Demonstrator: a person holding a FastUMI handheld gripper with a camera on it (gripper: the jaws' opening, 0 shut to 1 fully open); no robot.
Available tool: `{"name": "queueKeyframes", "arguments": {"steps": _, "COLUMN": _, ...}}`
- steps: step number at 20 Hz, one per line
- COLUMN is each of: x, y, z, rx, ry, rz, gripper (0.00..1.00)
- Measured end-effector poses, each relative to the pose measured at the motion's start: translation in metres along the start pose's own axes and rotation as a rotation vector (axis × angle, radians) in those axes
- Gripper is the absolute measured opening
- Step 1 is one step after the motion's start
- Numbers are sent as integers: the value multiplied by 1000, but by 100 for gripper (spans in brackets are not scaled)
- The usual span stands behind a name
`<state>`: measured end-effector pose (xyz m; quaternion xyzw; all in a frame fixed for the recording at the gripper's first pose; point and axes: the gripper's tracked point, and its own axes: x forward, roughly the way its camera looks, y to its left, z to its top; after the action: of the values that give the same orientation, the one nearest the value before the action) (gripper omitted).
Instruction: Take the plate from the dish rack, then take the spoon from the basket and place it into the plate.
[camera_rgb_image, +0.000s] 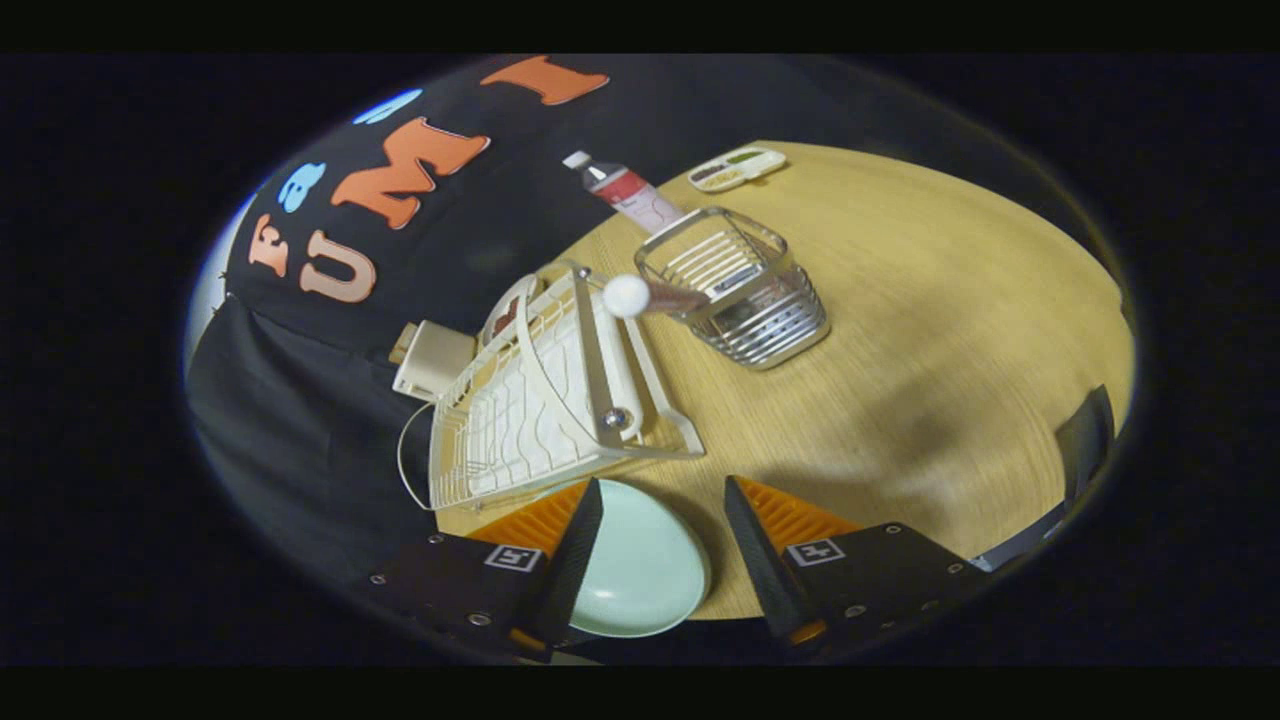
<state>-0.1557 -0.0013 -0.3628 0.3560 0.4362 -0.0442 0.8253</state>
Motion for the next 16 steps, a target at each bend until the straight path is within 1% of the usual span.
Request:
{"name": "queueKeyframes", "arguments": {"steps": 2, "x": -6, "y": 1, "z": 31, "rx": -80, "ry": -144, "rz": -16, "gripper": 84}}
{"name": "queueKeyframes", "arguments": {"steps": 4, "x": -14, "y": 6, "z": 60, "rx": -176, "ry": -267, "rz": -42, "gripper": 87}}
{"name": "queueKeyframes", "arguments": {"steps": 5, "x": -18, "y": 5, "z": 69, "rx": -227, "ry": -312, "rz": -61, "gripper": 87}}
{"name": "queueKeyframes", "arguments": {"steps": 8, "x": -22, "y": 0, "z": 89, "rx": -344, "ry": -385, "rz": -133, "gripper": 87}}
{"name": "queueKeyframes", "arguments": {"steps": 11, "x": -19, "y": 3, "z": 102, "rx": -413, "ry": -437, "rz": -160, "gripper": 87}}
{"name": "queueKeyframes", "arguments": {"steps": 13, "x": -16, "y": 1, "z": 107, "rx": -459, "ry": -455, "rz": -182, "gripper": 82}}
{"name": "queueKeyframes", "arguments": {"steps": 14, "x": -12, "y": -4, "z": 109, "rx": -470, "ry": -455, "rz": -204, "gripper": 76}}
{"name": "queueKeyframes", "arguments": {"steps": 15, "x": -10, "y": -4, "z": 107, "rx": -479, "ry": -451, "rz": -206, "gripper": 72}}
{"name": "queueKeyframes", "arguments": {"steps": 16, "x": -8, "y": -3, "z": 107, "rx": -486, "ry": -444, "rz": -209, "gripper": 61}}
